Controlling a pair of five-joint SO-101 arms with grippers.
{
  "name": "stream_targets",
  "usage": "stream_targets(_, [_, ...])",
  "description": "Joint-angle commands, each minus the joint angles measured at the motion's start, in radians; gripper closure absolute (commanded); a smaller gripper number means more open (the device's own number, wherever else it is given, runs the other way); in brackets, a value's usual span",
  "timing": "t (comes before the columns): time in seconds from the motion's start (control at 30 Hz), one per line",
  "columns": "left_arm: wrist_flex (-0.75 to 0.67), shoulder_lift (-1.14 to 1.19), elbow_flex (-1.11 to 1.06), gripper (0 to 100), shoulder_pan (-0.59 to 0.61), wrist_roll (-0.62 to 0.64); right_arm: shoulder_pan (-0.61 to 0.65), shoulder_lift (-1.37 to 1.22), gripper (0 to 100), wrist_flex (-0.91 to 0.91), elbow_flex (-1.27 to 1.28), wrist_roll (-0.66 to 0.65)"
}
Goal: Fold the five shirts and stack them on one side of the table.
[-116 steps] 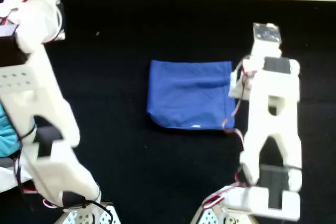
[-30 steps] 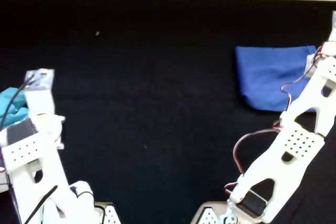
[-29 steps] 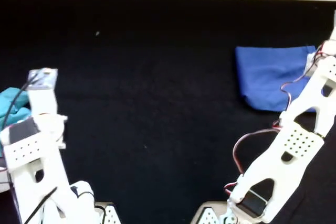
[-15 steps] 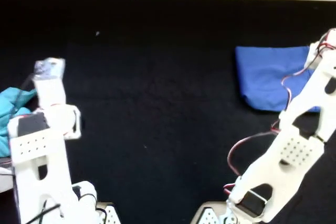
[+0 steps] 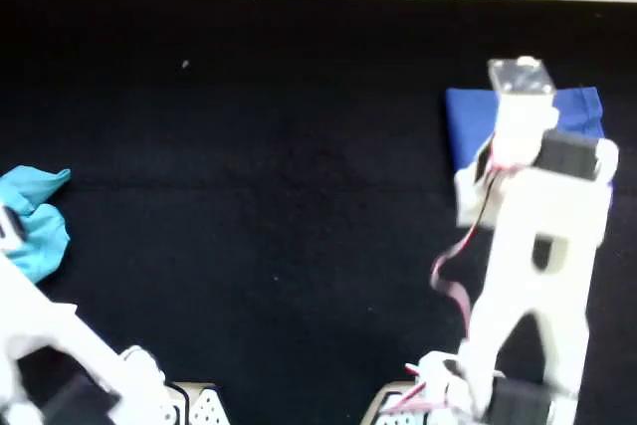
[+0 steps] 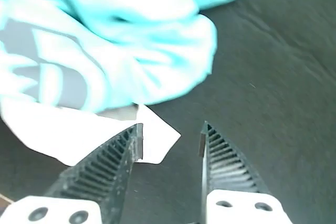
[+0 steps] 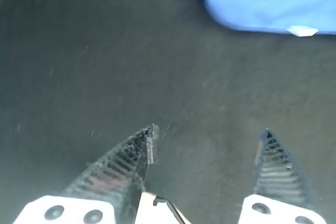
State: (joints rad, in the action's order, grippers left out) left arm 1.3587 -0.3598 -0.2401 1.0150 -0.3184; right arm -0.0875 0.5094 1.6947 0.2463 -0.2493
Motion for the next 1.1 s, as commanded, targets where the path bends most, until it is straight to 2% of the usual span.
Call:
stream_targets(0.0, [0.035,0.209,0.272,82,0.064,-0.012,0.061,0.193,71.0,-0.019,0.153,-0.049])
stream_targets(0.17, [0.055,0.456,0.553,82,0.165,-0.018,0.084,0.286,71.0,-0.019,0.288,-0.061])
stream_targets(0.23, [0.086,0.533,0.639,82,0.206,-0.071,0.081,0.286,71.0,-0.018,0.306,-0.063])
stream_targets(0.33, [0.109,0.63,0.723,82,0.239,-0.149,0.079,0.294,71.0,-0.01,0.317,-0.063])
stream_targets(0.43, [0.103,0.7,0.771,82,0.251,-0.172,0.079,0.294,71.0,-0.004,0.317,-0.061])
stream_targets(0.7, [0.106,0.837,0.805,82,0.234,-0.17,0.079,0.294,71.0,0.01,0.318,-0.057])
stream_targets(0.77, [0.112,0.851,0.805,88,0.223,-0.17,0.079,0.292,71.0,0.01,0.318,-0.057])
stream_targets(0.83, [0.112,0.852,0.803,100,0.205,-0.169,0.079,0.294,71.0,0.01,0.331,-0.057])
stream_targets(0.97, [0.149,0.849,0.806,99,0.165,-0.167,0.079,0.294,71.0,0.008,0.386,-0.06])
stream_targets(1.07, [0.239,0.834,0.84,99,0.114,-0.164,0.079,0.294,71.0,-0.004,0.429,-0.058])
